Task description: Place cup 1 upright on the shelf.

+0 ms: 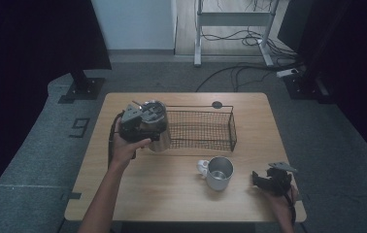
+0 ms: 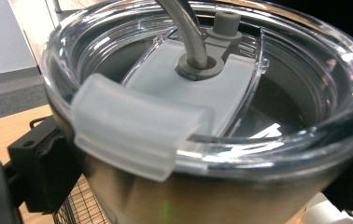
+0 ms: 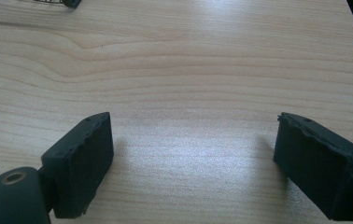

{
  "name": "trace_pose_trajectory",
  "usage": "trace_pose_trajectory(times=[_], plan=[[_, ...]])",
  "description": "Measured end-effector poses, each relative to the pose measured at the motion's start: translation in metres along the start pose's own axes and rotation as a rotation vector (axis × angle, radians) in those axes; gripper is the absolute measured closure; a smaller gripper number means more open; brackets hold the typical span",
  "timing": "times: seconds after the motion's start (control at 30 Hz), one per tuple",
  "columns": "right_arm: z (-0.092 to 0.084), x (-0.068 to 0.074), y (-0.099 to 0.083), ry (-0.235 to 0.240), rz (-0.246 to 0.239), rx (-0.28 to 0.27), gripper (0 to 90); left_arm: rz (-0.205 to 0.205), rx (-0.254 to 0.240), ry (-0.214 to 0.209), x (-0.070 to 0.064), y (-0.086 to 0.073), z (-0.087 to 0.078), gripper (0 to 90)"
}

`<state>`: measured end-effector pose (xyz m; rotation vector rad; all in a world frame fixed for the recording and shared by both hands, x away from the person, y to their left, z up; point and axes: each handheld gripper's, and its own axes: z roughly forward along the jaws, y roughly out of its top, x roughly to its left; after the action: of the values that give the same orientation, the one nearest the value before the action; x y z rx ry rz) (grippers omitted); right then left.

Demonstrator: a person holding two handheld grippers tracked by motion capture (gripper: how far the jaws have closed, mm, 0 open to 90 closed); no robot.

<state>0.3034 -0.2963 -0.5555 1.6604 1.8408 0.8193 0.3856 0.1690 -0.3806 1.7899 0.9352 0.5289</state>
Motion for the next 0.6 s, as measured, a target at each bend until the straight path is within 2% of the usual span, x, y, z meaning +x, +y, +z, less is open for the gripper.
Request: trace_pose_trajectory(times=[0.6], plan=[[0.0001, -0.0002, -0.0001, 0.0, -0.002, -0.002, 11.5, 0.0, 0.006, -0.006, 0.0013, 0.009, 0.0098, 4.1]])
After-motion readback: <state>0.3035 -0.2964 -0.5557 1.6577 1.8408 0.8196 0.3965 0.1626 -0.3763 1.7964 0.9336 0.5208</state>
